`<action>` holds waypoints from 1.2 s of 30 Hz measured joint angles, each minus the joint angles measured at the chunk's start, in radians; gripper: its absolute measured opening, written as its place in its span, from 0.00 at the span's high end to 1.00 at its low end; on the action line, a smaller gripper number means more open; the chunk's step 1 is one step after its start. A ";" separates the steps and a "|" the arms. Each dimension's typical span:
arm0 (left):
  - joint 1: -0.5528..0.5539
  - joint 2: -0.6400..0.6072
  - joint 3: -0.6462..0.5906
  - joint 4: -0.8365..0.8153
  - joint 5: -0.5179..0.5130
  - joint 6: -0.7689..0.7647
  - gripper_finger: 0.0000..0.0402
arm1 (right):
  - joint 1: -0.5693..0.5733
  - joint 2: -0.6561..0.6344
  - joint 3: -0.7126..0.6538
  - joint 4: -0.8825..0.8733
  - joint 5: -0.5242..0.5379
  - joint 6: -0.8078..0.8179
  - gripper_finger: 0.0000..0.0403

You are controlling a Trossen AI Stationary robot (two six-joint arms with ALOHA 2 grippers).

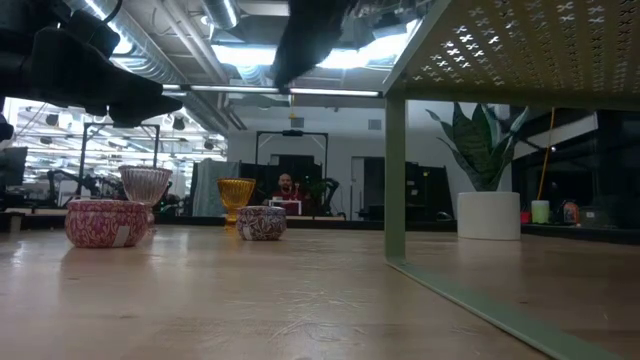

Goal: Pick & Place candle stick holders
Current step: Put the red scented candle on the shelf

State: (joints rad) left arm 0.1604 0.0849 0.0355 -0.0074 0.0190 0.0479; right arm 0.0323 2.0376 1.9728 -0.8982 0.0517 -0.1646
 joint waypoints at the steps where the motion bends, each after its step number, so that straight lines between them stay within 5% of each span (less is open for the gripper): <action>1: 0.000 0.000 0.000 0.000 0.000 0.000 0.17 | -0.015 0.016 0.000 0.005 0.000 0.000 0.10; 29: 0.000 0.000 0.000 0.000 0.000 0.000 0.17 | -0.118 0.294 0.000 0.166 -0.135 0.023 0.07; 36: 0.000 0.000 0.000 0.000 0.000 0.000 0.17 | -0.119 0.322 0.000 0.173 -0.091 0.007 0.04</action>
State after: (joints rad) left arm 0.1608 0.0849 0.0355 -0.0076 0.0192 0.0479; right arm -0.0872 2.3599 1.9726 -0.7250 -0.0390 -0.1579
